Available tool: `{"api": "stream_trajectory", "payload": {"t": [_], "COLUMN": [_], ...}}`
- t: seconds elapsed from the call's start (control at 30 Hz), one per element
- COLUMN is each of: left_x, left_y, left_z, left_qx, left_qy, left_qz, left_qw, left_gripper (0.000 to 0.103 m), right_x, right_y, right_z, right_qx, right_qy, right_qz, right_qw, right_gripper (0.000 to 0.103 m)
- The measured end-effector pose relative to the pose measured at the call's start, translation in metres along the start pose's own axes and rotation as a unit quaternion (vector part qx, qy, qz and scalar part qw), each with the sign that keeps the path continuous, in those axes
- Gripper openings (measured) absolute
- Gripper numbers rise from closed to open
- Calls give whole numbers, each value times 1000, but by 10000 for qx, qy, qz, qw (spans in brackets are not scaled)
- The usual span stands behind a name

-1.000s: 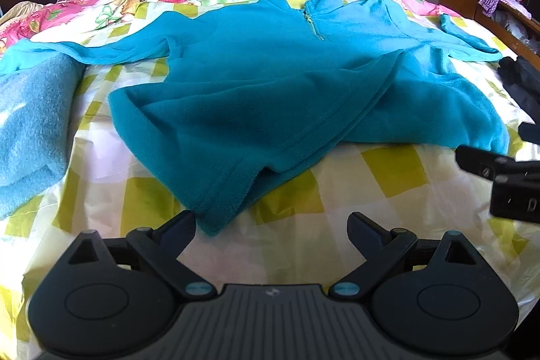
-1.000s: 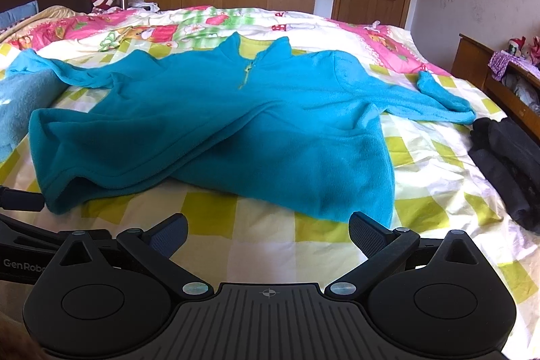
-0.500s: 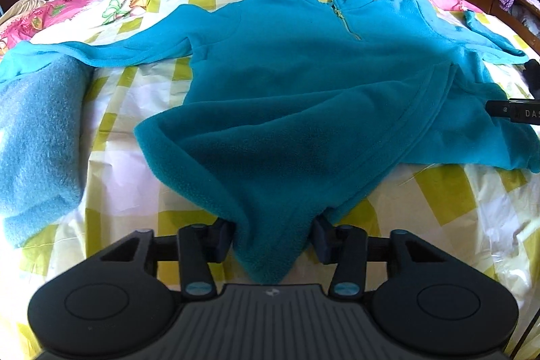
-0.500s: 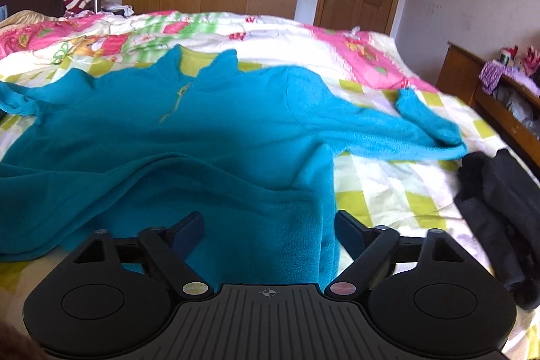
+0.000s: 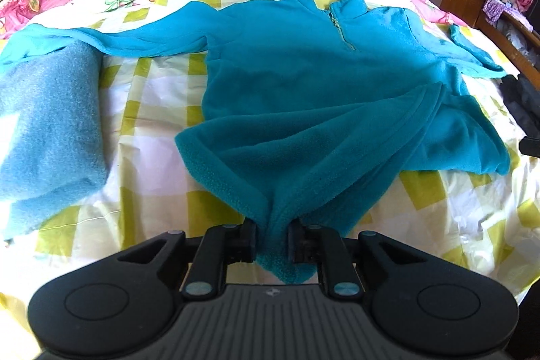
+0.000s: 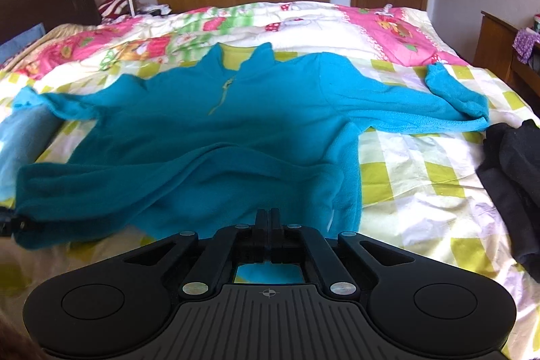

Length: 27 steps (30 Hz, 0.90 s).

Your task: Fold small clothes

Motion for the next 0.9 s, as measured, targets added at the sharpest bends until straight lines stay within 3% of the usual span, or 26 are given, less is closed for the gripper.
{"api": "stream_trajectory", "payload": {"t": [0.07, 0.17, 0.27, 0.33, 0.37, 0.57, 0.63, 0.73, 0.9], "left_x": [-4, 0, 4, 8, 10, 25, 26, 12, -21], "left_y": [-4, -1, 5, 7, 8, 7, 7, 6, -7], "left_z": [-1, 4, 13, 17, 17, 10, 9, 1, -11], "left_qx": [80, 50, 133, 227, 242, 93, 122, -55, -287], "left_qy": [0, -58, -74, -52, -38, -72, -93, -322, -510], "left_qz": [-6, 60, 147, 117, 87, -32, -36, 93, 139], "left_qw": [10000, 10000, 9998, 9997, 9997, 9999, 9999, 9994, 9982], "left_gripper": [30, 30, 30, 31, 31, 32, 31, 28, 27], "right_x": [-14, -6, 24, 47, 57, 114, 114, 82, -9], "right_y": [-11, -9, 7, 17, 21, 33, 32, 32, 17], "right_z": [-6, 4, 21, 31, 36, 66, 67, 57, 38], "right_qx": [-333, -217, 184, 359, 444, 1487, 1689, 1473, 861], "right_qy": [-56, -274, -315, -307, -320, 147, 276, 409, 973], "right_qz": [-95, -38, -70, -60, -81, -670, -696, -388, -35], "right_qw": [9994, 9994, 9993, 9989, 9985, 9865, 9828, 9875, 9915], "right_gripper": [0, 3, 25, 47, 49, 47, 11, 7, 7]}}
Point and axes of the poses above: each gripper's, at about its wrist camera, not at the fingertips, and x roughly the way its jaws point, z to its right, y to its top, the point moved 2 cm from there along x, roughly the way its jaws point, and after that the axes turned 6 degrees about x, right-handed, at the moved point
